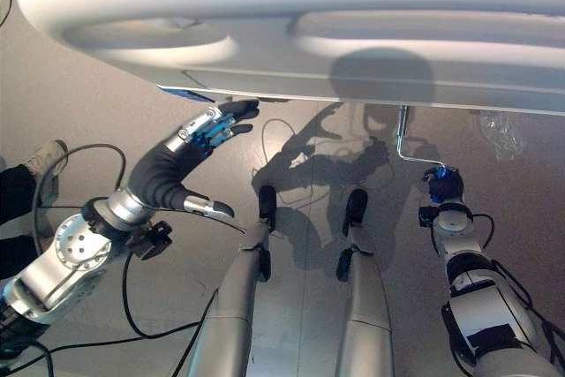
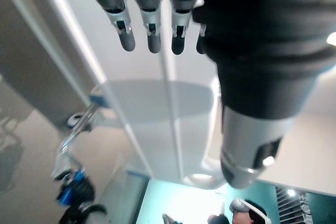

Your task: Raise the hospital bed

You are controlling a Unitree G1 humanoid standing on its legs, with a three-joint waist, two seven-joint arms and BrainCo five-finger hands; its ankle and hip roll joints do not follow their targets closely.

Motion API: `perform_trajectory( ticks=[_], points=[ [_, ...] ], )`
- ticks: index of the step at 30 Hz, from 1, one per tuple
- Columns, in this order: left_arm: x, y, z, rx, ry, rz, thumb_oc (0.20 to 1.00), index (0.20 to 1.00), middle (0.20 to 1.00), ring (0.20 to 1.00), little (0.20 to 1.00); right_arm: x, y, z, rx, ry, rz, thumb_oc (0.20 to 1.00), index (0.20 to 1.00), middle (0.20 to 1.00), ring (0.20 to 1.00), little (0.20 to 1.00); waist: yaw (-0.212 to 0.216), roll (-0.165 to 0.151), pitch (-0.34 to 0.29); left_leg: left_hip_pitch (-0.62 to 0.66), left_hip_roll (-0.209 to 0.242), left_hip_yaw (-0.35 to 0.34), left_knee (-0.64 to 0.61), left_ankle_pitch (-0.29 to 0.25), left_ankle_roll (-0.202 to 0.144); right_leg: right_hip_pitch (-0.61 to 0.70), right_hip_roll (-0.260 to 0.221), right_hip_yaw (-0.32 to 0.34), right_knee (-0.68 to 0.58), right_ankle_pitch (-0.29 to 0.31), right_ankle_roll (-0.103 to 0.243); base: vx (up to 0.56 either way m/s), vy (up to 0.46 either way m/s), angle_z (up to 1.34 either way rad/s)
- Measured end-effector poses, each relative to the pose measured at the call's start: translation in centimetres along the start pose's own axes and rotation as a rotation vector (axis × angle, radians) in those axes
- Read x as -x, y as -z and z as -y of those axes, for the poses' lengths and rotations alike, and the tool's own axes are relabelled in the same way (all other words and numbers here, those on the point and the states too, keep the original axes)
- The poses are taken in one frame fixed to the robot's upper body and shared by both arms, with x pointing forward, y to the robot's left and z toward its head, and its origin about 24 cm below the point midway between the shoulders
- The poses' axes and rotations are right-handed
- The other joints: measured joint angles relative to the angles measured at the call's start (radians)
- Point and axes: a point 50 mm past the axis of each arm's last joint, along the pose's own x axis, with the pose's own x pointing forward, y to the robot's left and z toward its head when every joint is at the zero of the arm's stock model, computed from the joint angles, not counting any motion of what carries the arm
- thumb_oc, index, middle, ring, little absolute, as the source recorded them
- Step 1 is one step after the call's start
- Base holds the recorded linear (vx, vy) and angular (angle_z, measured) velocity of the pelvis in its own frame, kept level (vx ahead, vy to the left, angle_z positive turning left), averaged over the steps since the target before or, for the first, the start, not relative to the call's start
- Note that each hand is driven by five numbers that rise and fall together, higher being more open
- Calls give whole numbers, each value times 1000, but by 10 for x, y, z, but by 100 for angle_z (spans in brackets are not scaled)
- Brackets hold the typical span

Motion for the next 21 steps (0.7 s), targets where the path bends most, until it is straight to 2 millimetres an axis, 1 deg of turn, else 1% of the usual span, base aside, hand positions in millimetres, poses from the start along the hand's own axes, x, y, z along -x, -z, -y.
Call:
perform_trajectory(
  ticks=[1, 3, 4, 6, 8, 9, 11, 13, 14, 15, 16, 17, 18, 19, 20, 21],
  points=[
    [-1, -2, -2, -16, 5, 4, 1000, 1000, 1000, 1000, 1000, -3, -6, 0, 13, 1, 5, 200, 200, 200, 200, 200, -3, -1, 0, -34, 1, 1, 36, -9, 0, -33, 2, 2, 29, -10, -5, 15, 36, -2],
    [-6, -6, -5, -29, -2, 27, 1000, 1000, 1000, 1000, 1000, -8, -19, 1, 8, 5, 29, 200, 200, 200, 200, 200, -3, 0, 0, -92, 3, -4, 69, -12, -2, -88, 2, 3, 55, -11, -6, 22, 49, -2],
    [-8, -8, -6, -35, -6, 39, 1000, 1000, 1000, 1000, 1000, -10, -27, 1, -2, 8, 43, 200, 200, 200, 200, 200, 6, 0, 0, -129, 2, -6, 88, -12, -2, -122, 1, 7, 69, -11, -6, 19, 37, -1],
    [-10, -7, -7, -40, -9, 39, 1000, 1000, 1000, 1000, 1000, -12, -31, 2, -5, 15, 42, 200, 200, 200, 200, 200, 15, 1, 1, -156, 1, -7, 105, -15, -3, -152, 1, 15, 90, -11, -8, 0, 0, 0],
    [-13, -9, -8, -43, -9, 50, 1000, 1000, 1000, 1000, 1000, -13, -30, 6, 0, 29, 19, 200, 200, 200, 200, 200, 30, 3, 1, -175, 1, -6, 127, -23, -5, -174, 1, 17, 116, -19, -14, 7, 15, -2],
    [-13, -9, -8, -44, -9, 51, 1000, 1000, 1000, 1000, 1000, -14, -30, 5, -1, 29, 13, 200, 200, 200, 200, 200, 41, 3, 1, -179, 1, -5, 134, -26, -6, -178, -1, 17, 123, -23, -15, 0, 0, 0],
    [-16, -10, -7, -43, -4, 61, 1000, 1000, 1000, 1000, 1000, -15, -32, 1, -8, 29, -3, 200, 200, 200, 200, 200, 44, 4, 1, -204, 3, -9, 162, -39, -7, -199, -1, 14, 155, -39, -18, 5, 8, 2],
    [-16, -10, -8, -42, -16, 63, 1000, 1000, 1000, 1000, 1000, -16, -37, -4, -20, 20, 5, 200, 200, 200, 200, 200, 48, 8, 3, -231, 2, -19, 191, -43, -14, -226, -1, 16, 187, -48, -22, 75, 4, 3],
    [-16, -9, -8, -39, -27, 61, 1000, 1000, 1000, 1000, 1000, -15, -37, -7, -23, 12, -2, 200, 200, 200, 200, 200, 48, 12, 4, -235, 3, -20, 214, -60, -16, -231, -1, 11, 213, -65, -24, 0, 0, 0],
    [-17, -9, -9, -39, -29, 64, 1000, 1000, 1000, 1000, 1000, -15, -35, -9, -22, 9, -10, 200, 200, 200, 200, 200, 51, 13, 1, -242, 7, -20, 222, -58, -16, -235, -2, 15, 218, -62, -27, 0, 0, 0],
    [-15, -8, -7, -28, -40, 60, 1000, 1000, 1000, 1000, 1000, -15, -39, -14, -22, -6, -5, 200, 200, 200, 200, 200, 58, 19, -3, -248, 9, -22, 243, -70, -18, -239, 1, 12, 235, -77, -29, 27, 14, -6],
    [-15, -7, -7, -19, -53, 64, 1000, 1000, 1000, 1000, 1000, -14, -35, -16, -10, -7, -19, 200, 200, 200, 200, 200, 55, 19, -3, -253, 11, -25, 258, -78, -22, -244, 3, 7, 247, -81, -31, 32, -4, -7],
    [-15, -6, -6, -1, -69, 69, 1000, 1000, 1000, 1000, 1000, -15, -44, -24, -15, -25, -4, 200, 200, 200, 200, 200, 53, 24, -4, -267, 17, -27, 269, -90, -22, -255, 3, 5, 262, -92, -33, 76, -16, -4],
    [-16, -6, -5, 2, -72, 73, 1000, 1000, 1000, 1000, 1000, -15, -47, -28, -17, -32, 2, 200, 200, 200, 200, 200, 52, 24, -5, -276, 16, -29, 276, -81, -25, -266, 5, 3, 267, -89, -37, -30, -17, -3],
    [-16, -6, -6, 2, -79, 76, 1000, 1000, 1000, 1000, 1000, -15, -52, -34, -26, -47, 14, 200, 200, 200, 200, 200, 50, 26, -4, -293, 19, -32, 282, -91, -28, -283, 6, -3, 279, -96, -40, 74, -17, -1],
    [-16, -6, -6, 3, -84, 77, 1000, 1000, 1000, 1000, 1000, -15, -55, -36, -30, -52, 22, 200, 200, 200, 200, 200, 50, 26, -5, -304, 19, -34, 287, -85, -33, -296, 5, -2, 285, -96, -43, 0, 0, 0]
  ],
)
